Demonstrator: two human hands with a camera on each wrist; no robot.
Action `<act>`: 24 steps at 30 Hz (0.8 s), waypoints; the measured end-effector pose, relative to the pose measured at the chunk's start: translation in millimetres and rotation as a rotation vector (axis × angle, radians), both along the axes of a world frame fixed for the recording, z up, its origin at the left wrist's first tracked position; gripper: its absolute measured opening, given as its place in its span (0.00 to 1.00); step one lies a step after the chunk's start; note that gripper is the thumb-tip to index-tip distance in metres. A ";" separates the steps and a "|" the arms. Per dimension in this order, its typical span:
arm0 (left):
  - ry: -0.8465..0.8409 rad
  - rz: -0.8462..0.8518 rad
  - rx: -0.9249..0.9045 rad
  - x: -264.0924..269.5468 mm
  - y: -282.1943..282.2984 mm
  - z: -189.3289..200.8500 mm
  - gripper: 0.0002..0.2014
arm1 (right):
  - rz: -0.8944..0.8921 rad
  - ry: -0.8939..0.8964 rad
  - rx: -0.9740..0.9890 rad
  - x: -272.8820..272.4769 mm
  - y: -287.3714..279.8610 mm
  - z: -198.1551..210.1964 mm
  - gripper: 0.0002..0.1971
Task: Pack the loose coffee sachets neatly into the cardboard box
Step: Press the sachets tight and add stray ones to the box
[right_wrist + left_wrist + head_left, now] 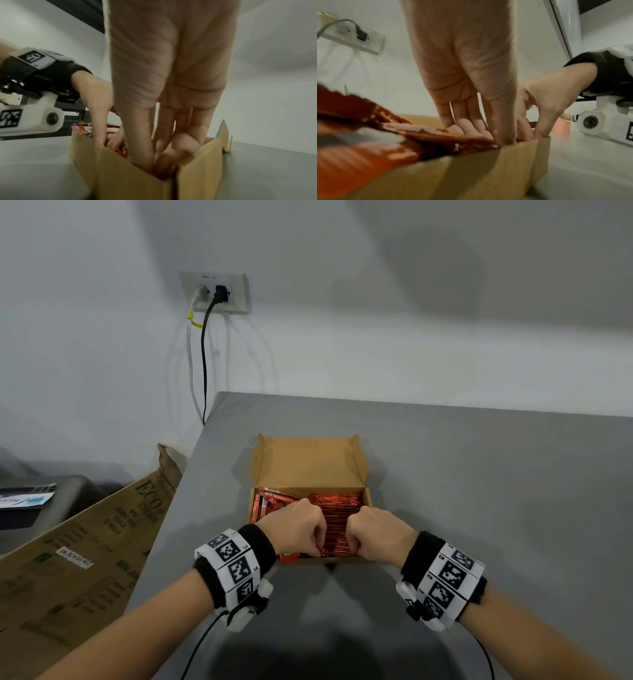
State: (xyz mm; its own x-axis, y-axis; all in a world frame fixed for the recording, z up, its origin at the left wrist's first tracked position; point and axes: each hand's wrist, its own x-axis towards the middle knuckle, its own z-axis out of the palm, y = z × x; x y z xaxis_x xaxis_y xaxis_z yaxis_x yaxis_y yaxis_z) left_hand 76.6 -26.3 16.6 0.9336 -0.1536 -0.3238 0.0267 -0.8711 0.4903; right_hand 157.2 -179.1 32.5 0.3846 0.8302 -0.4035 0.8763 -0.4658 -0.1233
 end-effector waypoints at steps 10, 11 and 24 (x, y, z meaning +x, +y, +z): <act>-0.042 -0.012 0.054 -1.5 -5.8 -0.5 0.04 | -0.014 0.010 -0.012 -0.7 1.1 4.0 0.09; -0.030 -0.006 0.021 -1.2 -2.8 1.8 0.04 | -0.027 0.022 -0.002 0.7 0.1 4.8 0.09; -0.051 -0.032 0.110 -8.0 -13.0 -8.3 0.07 | -0.037 0.034 -0.002 -4.8 -7.9 -0.2 0.08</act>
